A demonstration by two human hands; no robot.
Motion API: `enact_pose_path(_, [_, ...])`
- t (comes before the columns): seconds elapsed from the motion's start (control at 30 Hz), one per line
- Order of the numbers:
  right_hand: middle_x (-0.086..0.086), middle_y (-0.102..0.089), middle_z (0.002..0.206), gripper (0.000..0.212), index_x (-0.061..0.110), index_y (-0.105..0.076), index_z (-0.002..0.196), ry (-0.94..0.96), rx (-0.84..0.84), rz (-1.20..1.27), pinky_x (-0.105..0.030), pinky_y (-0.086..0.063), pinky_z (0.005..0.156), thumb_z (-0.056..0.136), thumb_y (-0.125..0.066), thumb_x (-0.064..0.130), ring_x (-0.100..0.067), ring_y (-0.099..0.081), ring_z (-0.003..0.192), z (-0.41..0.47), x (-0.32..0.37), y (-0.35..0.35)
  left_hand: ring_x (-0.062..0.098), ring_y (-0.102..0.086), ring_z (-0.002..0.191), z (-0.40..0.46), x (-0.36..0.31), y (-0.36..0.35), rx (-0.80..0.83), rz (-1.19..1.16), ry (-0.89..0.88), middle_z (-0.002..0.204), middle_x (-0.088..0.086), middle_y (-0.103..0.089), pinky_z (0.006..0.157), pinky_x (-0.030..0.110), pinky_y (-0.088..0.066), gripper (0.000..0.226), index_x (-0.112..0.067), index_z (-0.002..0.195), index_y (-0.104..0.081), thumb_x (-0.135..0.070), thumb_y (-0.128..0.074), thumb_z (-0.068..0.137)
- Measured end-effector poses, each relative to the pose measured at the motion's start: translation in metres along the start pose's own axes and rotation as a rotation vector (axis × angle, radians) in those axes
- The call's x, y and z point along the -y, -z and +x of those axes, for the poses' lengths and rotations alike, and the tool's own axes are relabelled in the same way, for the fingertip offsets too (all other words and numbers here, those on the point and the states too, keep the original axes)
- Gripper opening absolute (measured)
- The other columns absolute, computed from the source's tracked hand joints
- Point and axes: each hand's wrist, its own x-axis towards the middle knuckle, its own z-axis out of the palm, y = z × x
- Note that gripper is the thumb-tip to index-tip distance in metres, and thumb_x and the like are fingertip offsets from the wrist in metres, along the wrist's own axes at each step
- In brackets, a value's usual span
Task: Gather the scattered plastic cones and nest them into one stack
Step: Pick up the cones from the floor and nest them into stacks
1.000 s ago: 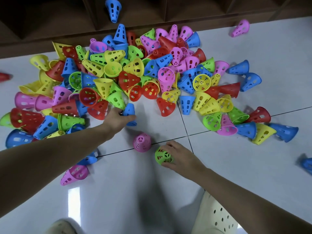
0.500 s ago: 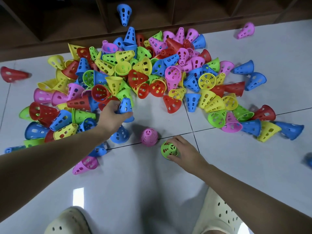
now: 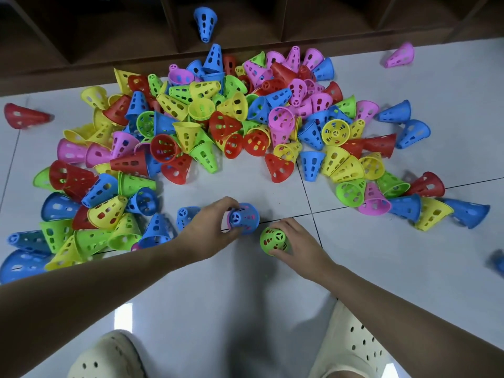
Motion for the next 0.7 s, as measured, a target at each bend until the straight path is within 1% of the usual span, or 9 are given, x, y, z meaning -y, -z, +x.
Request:
enact_pose_path(0.1, [0.013, -0.046, 0.122, 0.053, 0.028, -0.053, 0.128, -0.007, 0.013, 0.007, -0.024, -0.047, 0.091, 0.081, -0.078, 0.034, -0.005, -0.051, 0.110, 0.002, -0.001, 0.003, 0.018, -0.062, 0.109, 0.010, 0.008, -0.002, -0.037, 0.154, -0.010, 0.116, -0.009, -0.070, 0.097, 0.037, -0.047, 0.036, -0.027, 0.120, -0.066, -0.034, -0.069, 0.085])
enact_pose_path(0.2, [0.018, -0.047, 0.121, 0.067, 0.034, -0.050, 0.129, -0.057, 0.068, 0.042, -0.024, -0.049, 0.092, 0.072, -0.082, 0.050, 0.000, -0.051, 0.112, 0.004, -0.002, 0.010, 0.021, -0.058, 0.114, 0.016, 0.018, 0.006, -0.026, 0.267, -0.013, 0.119, -0.011, -0.069, 0.097, 0.041, -0.040, 0.044, -0.030, 0.117, -0.069, -0.046, -0.062, 0.077])
enact_pose_path(0.3, [0.016, -0.053, 0.122, 0.067, 0.029, -0.053, 0.128, -0.072, -0.017, 0.135, -0.021, -0.045, 0.096, 0.073, -0.071, 0.064, -0.001, -0.053, 0.117, 0.006, -0.003, 0.018, 0.025, -0.056, 0.120, 0.015, 0.038, 0.017, -0.087, 0.422, -0.034, 0.126, -0.003, -0.065, 0.098, 0.043, -0.038, 0.053, -0.024, 0.122, -0.067, -0.045, -0.068, 0.073])
enact_pose_path(0.4, [0.005, -0.060, 0.116, 0.053, 0.018, -0.059, 0.122, -0.124, -0.230, 0.236, -0.024, -0.049, 0.090, 0.085, -0.063, 0.056, -0.007, -0.057, 0.111, 0.018, -0.013, 0.031, 0.031, -0.052, 0.123, 0.010, 0.056, 0.029, -0.159, 0.463, 0.167, 0.133, 0.005, -0.058, 0.101, 0.046, -0.037, 0.062, -0.018, 0.133, -0.058, -0.038, -0.078, 0.078])
enact_pose_path(0.5, [-0.003, -0.060, 0.113, 0.034, 0.014, -0.058, 0.119, -0.281, -0.423, 0.284, -0.033, -0.054, 0.083, 0.093, -0.068, 0.034, -0.020, -0.060, 0.107, 0.039, -0.030, 0.049, 0.023, -0.059, 0.110, 0.004, 0.072, 0.033, -0.095, 0.248, 0.364, 0.129, 0.005, -0.063, 0.095, 0.038, -0.047, 0.061, -0.018, 0.136, -0.057, -0.035, -0.078, 0.082])
enact_pose_path(0.53, [-0.004, -0.059, 0.115, 0.034, 0.013, -0.056, 0.121, -0.307, -0.455, 0.283, -0.035, -0.054, 0.082, 0.093, -0.069, 0.028, -0.023, -0.060, 0.106, 0.046, -0.034, 0.056, 0.019, -0.062, 0.104, 0.002, 0.077, 0.034, -0.057, 0.206, 0.379, 0.125, 0.003, -0.066, 0.091, 0.034, -0.050, 0.059, -0.019, 0.135, -0.059, -0.035, -0.079, 0.082])
enact_pose_path(0.6, [-0.004, -0.056, 0.119, 0.042, 0.012, -0.052, 0.128, -0.313, -0.483, 0.240, -0.039, -0.054, 0.086, 0.092, -0.071, 0.022, -0.020, -0.056, 0.104, 0.057, -0.041, 0.068, 0.017, -0.065, 0.093, -0.001, 0.083, 0.033, -0.024, 0.223, 0.370, 0.114, 0.003, -0.070, 0.082, 0.031, -0.054, 0.055, -0.022, 0.130, -0.063, -0.036, -0.081, 0.080])
enact_pose_path(0.63, [-0.004, -0.053, 0.123, 0.048, 0.012, -0.050, 0.133, -0.313, -0.480, 0.204, -0.041, -0.052, 0.090, 0.091, -0.071, 0.021, -0.019, -0.054, 0.105, 0.062, -0.042, 0.072, 0.017, -0.066, 0.089, -0.002, 0.086, 0.032, -0.037, 0.236, 0.370, 0.109, 0.004, -0.071, 0.079, 0.031, -0.054, 0.054, -0.023, 0.127, -0.064, -0.036, -0.082, 0.078])
enact_pose_path(0.7, [-0.004, -0.049, 0.132, 0.060, 0.013, -0.044, 0.142, -0.339, -0.452, 0.140, -0.043, -0.050, 0.097, 0.091, -0.071, 0.024, -0.021, -0.053, 0.113, 0.076, -0.047, 0.077, 0.020, -0.067, 0.088, -0.007, 0.091, 0.029, -0.059, 0.226, 0.399, 0.106, 0.005, -0.072, 0.080, 0.035, -0.056, 0.057, -0.023, 0.125, -0.066, -0.035, -0.086, 0.073])
